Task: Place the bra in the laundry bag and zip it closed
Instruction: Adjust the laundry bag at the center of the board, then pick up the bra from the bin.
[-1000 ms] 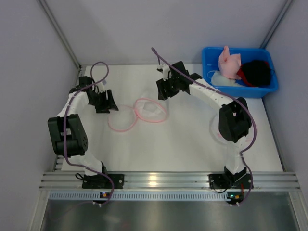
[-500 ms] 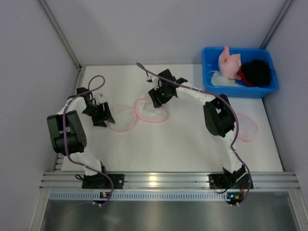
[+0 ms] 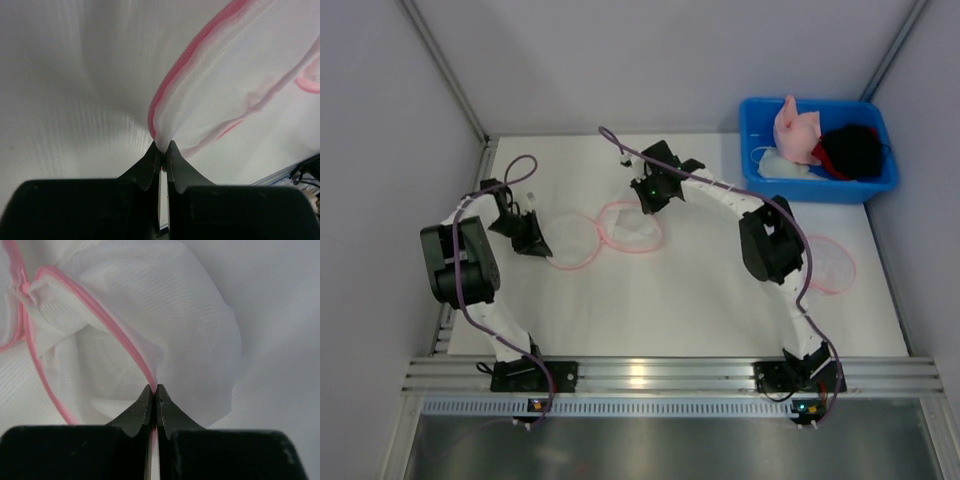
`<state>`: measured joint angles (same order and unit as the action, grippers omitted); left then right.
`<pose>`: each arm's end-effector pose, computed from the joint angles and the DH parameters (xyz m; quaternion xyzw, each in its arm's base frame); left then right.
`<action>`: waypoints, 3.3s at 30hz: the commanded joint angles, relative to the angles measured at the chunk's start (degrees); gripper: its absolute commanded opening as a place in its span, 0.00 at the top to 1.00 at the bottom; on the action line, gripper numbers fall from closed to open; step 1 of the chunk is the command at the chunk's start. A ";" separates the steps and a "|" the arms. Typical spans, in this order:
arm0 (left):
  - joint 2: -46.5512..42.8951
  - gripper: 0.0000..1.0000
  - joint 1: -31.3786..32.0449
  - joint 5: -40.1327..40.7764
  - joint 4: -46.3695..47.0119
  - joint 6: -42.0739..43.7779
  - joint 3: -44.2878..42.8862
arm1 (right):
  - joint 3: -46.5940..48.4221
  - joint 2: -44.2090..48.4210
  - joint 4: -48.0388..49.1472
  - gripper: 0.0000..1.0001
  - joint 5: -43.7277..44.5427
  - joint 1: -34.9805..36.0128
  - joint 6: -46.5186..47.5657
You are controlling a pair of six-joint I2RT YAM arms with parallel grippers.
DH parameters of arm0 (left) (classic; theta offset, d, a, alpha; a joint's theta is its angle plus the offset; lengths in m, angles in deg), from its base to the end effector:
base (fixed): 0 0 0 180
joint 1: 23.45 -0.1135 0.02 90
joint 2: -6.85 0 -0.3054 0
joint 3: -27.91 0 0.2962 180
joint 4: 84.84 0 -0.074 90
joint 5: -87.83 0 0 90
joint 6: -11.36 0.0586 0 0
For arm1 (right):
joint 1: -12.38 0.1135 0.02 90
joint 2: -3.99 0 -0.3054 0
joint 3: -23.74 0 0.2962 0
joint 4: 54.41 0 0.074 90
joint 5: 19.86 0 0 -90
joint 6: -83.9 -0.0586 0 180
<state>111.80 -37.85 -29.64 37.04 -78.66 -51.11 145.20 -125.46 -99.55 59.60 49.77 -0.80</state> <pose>0.3731 0.0679 0.1537 -0.1095 0.9640 -0.2289 0.0797 0.4594 0.3646 0.2029 -0.3709 0.8693 0.1708 0.2785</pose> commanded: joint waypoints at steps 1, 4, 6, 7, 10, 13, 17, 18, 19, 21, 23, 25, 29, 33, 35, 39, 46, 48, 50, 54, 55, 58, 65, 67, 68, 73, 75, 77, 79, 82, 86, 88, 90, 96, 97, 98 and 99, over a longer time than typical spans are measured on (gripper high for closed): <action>-5.09 1.00 -2.39 -0.40 0.12 0.19 -5.52 | 0.80 7.61 2.33 1.00 0.35 0.41 -5.02; -7.21 1.00 -3.01 0.83 -1.28 1.68 -8.86 | -1.41 10.35 3.83 1.00 -0.35 -1.34 -11.51; -7.30 1.00 -3.01 1.18 -2.34 2.73 -11.23 | -1.32 10.44 4.01 1.00 -1.49 -2.93 -14.16; -7.04 1.00 -3.01 1.53 -2.69 3.08 -11.85 | -1.32 10.27 4.01 1.00 -1.58 -4.33 -15.74; -4.85 1.00 -3.01 2.15 -2.78 3.44 -14.22 | -2.02 9.05 4.62 1.00 -1.06 -6.79 -17.25; -0.37 0.85 -3.01 0.58 -2.70 2.30 -17.64 | -1.32 6.06 4.97 1.00 -3.86 -9.34 -17.69; 6.31 0.71 -3.01 -1.89 -2.61 0.19 -23.70 | 0.52 2.10 5.94 1.00 -6.76 -11.10 -17.25; 8.59 0.66 -3.01 -1.63 -2.69 0.27 -25.12 | 1.22 0.44 5.86 1.00 -7.03 -11.28 -16.99; 9.48 0.61 -3.10 -1.54 -2.78 0.19 -26.87 | 1.84 -0.18 6.12 1.00 -7.12 -11.46 -16.55; 10.28 0.48 -3.10 -2.95 -2.70 0.27 -30.74 | 3.25 -1.15 6.03 1.00 -7.38 -11.46 -16.46; 8.71 0.42 -3.27 -3.38 -2.70 0.19 -32.07 | 4.39 -1.95 5.77 1.00 -7.38 -11.37 -16.38; 7.04 0.27 -3.27 -5.05 -2.70 0.54 -32.08 | 4.92 -1.34 5.33 0.85 -7.56 -11.37 -16.20; 0.80 0.15 -3.27 -7.25 -2.70 3.78 -27.78 | 4.39 3.49 4.10 0.42 -7.30 -11.46 -14.89; -8.43 0.02 -3.10 -9.97 -2.78 7.39 -21.89 | 3.17 13.66 2.60 0.15 -5.80 -12.25 -12.07; -12.72 0.02 -3.10 -10.85 -2.70 9.23 -19.43 | 0.89 17.81 2.34 0.01 -4.41 -13.47 -10.05; -18.98 0.02 -2.66 -11.03 -2.70 11.61 -17.22 | -2.72 27.82 0.94 0.01 -0.72 -18.64 -6.01; -23.29 0.02 -0.46 -11.12 -2.70 10.91 -16.08 | -2.38 30.75 -4.07 0.04 9.67 -33.15 -1.44; -23.38 0.02 -0.02 -11.82 -2.78 10.56 -15.99 | 0.42 28.73 -5.56 0.05 8.27 -40.06 1.62; -23.12 0.02 0.33 -12.17 -2.70 9.77 -15.82 | 2.54 25.50 -7.15 0.05 9.31 -45.17 3.74; -23.12 0.02 0.59 -12.61 -2.70 9.68 -15.03 | 8.42 18.89 -7.86 0.08 14.40 -50.82 9.45; -23.12 0.02 0.59 -12.61 -2.70 9.77 -14.76 | 8.96 17.75 -7.86 0.08 15.11 -51.62 9.90; -23.21 0.02 0.59 -13.23 -2.70 9.50 -13.88 | 9.40 13.97 -4.88 0.13 16.96 -53.73 11.31; -23.38 0.03 0.68 -13.32 -2.70 8.27 -13.35 | 11.42 6.76 1.37 0.26 17.40 -56.37 13.59; -23.65 0.03 0.68 -13.06 -2.70 8.36 -13.44 | 12.04 5.27 1.98 0.26 17.49 -56.46 13.86; -23.73 0.03 0.68 -12.97 -2.78 8.36 -13.53 | 11.95 5.00 2.42 0.26 17.32 -56.46 14.38; -23.82 0.03 0.77 -12.70 -2.70 8.27 -13.35 | 10.72 3.85 7.08 0.26 18.19 -56.81 15.70; -23.65 0.03 0.86 -12.61 -2.78 8.01 -13.09 | 10.72 3.24 7.79 0.26 18.45 -57.07 16.58; -23.47 0.03 0.86 -12.53 -2.70 7.83 -12.91 | 10.98 2.19 8.66 0.26 18.98 -57.07 17.37; -23.12 0.04 0.86 -12.35 -2.78 7.57 -12.91 | 10.81 1.57 9.80 0.26 18.90 -57.25 17.38; -22.68 0.04 0.86 -11.65 -2.70 6.96 -13.18 | 10.98 0.34 10.33 0.26 18.02 -57.86 17.46; -22.59 0.04 0.94 -11.21 -2.70 6.87 -13.44 | 11.16 -0.89 10.42 0.30 17.05 -58.04 17.20; -22.77 0.04 0.95 -10.77 -2.78 6.87 -13.53 | 11.25 -1.33 10.60 0.32 16.88 -58.13 16.68; -22.77 0.04 1.03 -10.77 -2.70 6.96 -13.53 | 11.60 -1.51 10.42 0.36 16.35 -58.04 16.23; -23.03 0.04 0.95 -10.77 -2.70 6.95 -13.70 | 10.90 0.33 9.72 0.86 15.29 -58.04 15.62; -23.03 0.04 0.95 -10.86 -2.70 6.95 -13.70 | 10.55 1.73 9.63 0.98 15.12 -58.04 15.36; -23.03 0.04 0.95 -10.77 -2.78 7.04 -13.70 | 9.76 2.70 9.46 1.00 14.68 -58.04 15.09; -23.21 0.04 1.03 -10.86 -2.70 6.96 -13.62 | 9.15 3.67 9.37 1.00 13.89 -58.04 15.00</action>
<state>89.50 -37.13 -40.04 33.71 -71.44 -64.00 153.68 -127.36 -91.90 75.44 -7.74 14.91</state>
